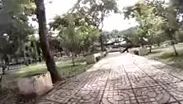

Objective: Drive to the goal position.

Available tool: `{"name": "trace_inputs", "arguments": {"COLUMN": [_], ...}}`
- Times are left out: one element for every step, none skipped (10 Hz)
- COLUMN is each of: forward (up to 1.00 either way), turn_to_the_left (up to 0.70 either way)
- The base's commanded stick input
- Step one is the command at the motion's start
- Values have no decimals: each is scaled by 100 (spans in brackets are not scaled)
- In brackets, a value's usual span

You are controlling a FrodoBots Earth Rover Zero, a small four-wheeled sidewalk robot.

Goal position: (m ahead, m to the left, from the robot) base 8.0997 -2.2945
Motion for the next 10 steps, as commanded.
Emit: {"name": "trace_inputs", "arguments": {"forward": [100, 100, 100, 100, 100, 100, 100, 100, 100, 100], "turn_to_the_left": [0, 0, -5, -18, 0, 0, 0, 0, 0, 0]}}
